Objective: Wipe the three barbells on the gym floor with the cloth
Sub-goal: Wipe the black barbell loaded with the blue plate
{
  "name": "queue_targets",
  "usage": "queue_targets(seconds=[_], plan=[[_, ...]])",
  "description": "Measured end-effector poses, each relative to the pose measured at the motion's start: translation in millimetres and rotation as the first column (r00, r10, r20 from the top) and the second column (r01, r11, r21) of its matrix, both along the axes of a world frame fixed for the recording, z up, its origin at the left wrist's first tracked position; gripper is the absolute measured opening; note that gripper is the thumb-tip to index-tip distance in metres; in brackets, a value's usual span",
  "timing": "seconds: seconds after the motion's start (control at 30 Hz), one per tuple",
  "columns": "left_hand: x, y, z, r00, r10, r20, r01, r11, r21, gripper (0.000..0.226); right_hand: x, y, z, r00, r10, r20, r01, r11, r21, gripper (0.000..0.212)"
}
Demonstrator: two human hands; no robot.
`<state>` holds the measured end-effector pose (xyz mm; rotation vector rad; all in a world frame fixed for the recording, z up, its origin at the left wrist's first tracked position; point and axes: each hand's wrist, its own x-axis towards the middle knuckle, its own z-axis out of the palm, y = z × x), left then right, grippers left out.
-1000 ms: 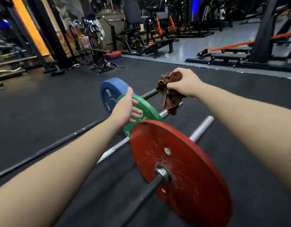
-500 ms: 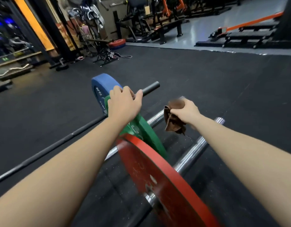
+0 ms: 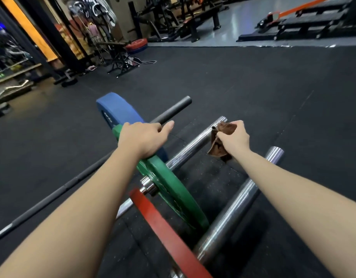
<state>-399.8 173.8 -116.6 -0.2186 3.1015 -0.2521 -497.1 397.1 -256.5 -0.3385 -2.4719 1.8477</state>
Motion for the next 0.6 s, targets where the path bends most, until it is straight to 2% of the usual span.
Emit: queue_targets(seconds=[0.13, 0.3, 0.4, 0.5, 0.6], plan=[[-2.5, 0.7, -3.1, 0.999, -0.032, 0.007, 0.033, 0.998, -0.055, 0.071, -25.2, 12.8, 4.9, 0.995, -0.078, -0.059, 0.076, 0.996, -0.041, 0.032], [-5.2, -1.7, -10.3, 0.997, -0.073, -0.03, 0.07, 0.995, -0.077, 0.072, -71.2, 13.0, 14.7, 0.984, -0.071, -0.163, 0.076, 0.997, 0.026, 0.035], [-6.3, -2.9, -13.1, 0.996, -0.084, -0.036, 0.081, 0.993, -0.083, 0.074, -101.9, -2.6, 13.5, 0.989, 0.053, -0.137, -0.02, 0.972, 0.234, 0.049], [-6.8, -3.2, -13.2, 0.997, -0.068, -0.026, 0.066, 0.994, -0.083, 0.076, -115.4, -23.3, -4.8, 0.987, 0.156, -0.042, -0.112, 0.849, 0.517, 0.053], [-6.3, -3.3, -13.3, 0.997, -0.068, -0.036, 0.066, 0.996, -0.068, 0.078, -116.2, -29.8, -23.9, 0.986, 0.154, -0.068, -0.081, 0.787, 0.611, 0.05]])
